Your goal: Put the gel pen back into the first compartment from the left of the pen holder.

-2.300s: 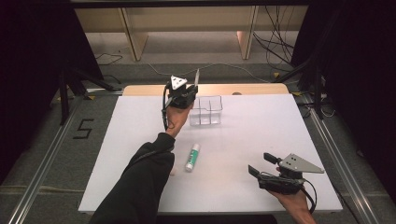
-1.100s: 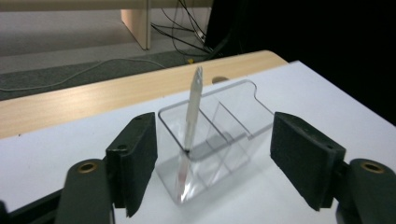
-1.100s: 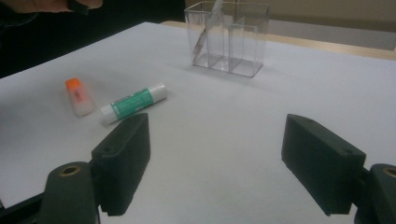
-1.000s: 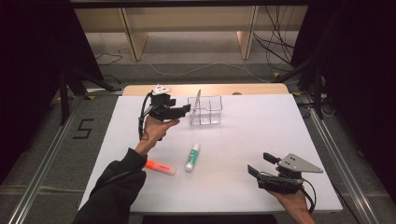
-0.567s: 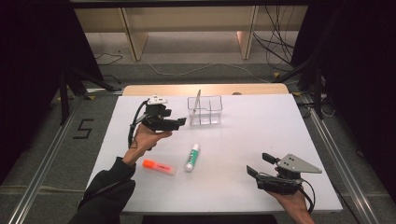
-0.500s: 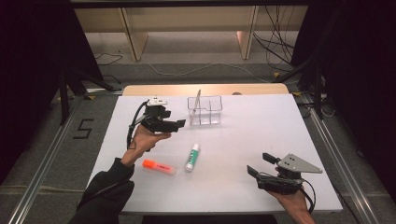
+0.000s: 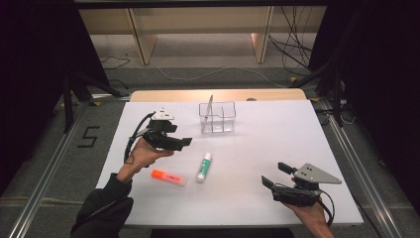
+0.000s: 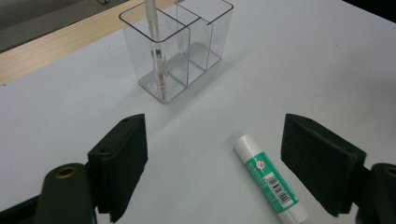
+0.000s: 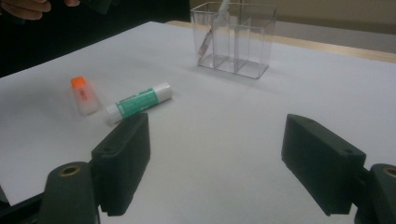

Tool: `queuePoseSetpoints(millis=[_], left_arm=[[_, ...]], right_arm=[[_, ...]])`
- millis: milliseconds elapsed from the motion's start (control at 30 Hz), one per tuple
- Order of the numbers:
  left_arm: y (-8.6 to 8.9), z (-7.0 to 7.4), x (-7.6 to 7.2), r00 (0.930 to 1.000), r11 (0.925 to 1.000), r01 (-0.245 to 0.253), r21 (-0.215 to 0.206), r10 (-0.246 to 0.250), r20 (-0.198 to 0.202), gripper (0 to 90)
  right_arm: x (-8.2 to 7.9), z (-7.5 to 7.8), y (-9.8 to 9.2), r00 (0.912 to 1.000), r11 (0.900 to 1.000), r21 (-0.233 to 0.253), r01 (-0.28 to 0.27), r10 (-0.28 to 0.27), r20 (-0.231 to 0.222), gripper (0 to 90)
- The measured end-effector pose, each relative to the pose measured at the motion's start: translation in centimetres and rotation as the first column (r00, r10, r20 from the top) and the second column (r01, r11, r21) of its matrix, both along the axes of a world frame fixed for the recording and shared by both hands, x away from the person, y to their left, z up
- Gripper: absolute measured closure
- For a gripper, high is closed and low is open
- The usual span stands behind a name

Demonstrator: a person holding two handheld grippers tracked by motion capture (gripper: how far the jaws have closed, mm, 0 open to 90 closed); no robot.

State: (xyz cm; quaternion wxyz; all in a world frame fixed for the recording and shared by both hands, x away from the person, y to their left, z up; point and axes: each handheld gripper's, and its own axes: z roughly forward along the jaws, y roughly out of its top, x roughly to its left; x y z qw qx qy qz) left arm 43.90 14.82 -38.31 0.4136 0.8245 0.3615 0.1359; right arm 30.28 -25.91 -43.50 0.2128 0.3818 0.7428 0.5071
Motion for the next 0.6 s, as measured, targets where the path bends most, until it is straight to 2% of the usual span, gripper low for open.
queuePoseSetpoints(millis=[267,367,600], left_arm=[[0.5,-0.6,-0.3,0.9998,0.9998,0.012,0.015,-0.012,-0.017,21.1],[0.7,-0.8,-0.4,0.9994,0.9990,0.022,0.039,-0.021,-0.028,20.7],[1.3,-1.3,-0.7,0.9989,0.9977,0.026,0.063,-0.024,-0.039,20.6]], right_arm=[[0.1,-0.2,0.1,1.0000,1.000,-0.005,-0.005,0.005,-0.006,24.6],[0.1,-0.2,0.2,0.9999,1.000,-0.005,-0.009,0.009,-0.004,24.6],[0.1,-0.2,0.2,1.0000,1.000,-0.008,-0.008,0.008,-0.004,24.6]])
